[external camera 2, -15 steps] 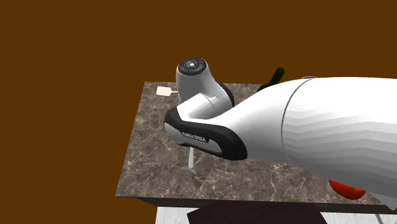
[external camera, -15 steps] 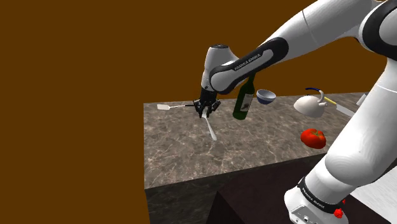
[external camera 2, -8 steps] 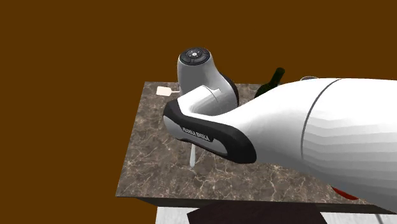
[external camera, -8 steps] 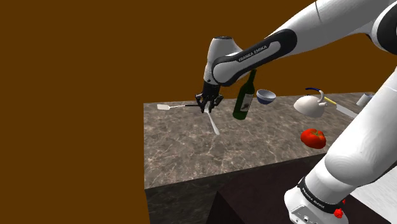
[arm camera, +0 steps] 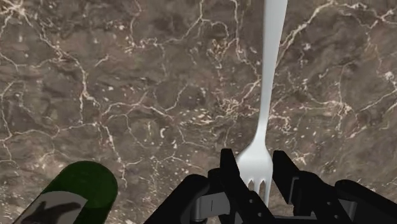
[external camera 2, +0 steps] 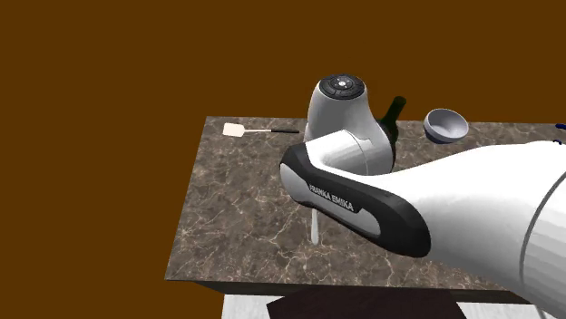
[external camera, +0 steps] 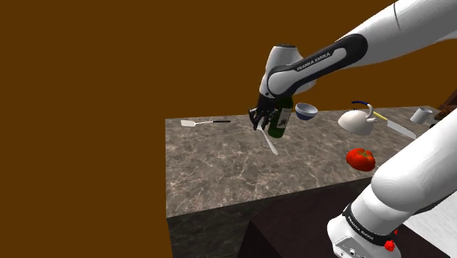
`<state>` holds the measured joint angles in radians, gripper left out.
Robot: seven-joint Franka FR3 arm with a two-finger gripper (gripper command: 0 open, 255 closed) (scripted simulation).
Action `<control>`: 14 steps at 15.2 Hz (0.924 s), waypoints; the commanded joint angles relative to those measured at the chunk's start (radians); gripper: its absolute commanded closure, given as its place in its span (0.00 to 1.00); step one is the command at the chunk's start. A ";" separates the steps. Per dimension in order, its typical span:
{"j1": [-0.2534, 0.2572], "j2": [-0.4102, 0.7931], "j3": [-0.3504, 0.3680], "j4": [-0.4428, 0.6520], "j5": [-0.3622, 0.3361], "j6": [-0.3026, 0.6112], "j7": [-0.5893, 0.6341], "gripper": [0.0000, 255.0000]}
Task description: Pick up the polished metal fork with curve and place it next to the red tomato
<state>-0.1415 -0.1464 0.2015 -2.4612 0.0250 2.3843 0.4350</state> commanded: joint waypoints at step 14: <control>-0.162 -0.247 -0.267 -0.240 -0.036 -0.010 -0.399 1.00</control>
<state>-0.2877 -0.3858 -0.0429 -2.6952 -0.0024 2.3762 0.0676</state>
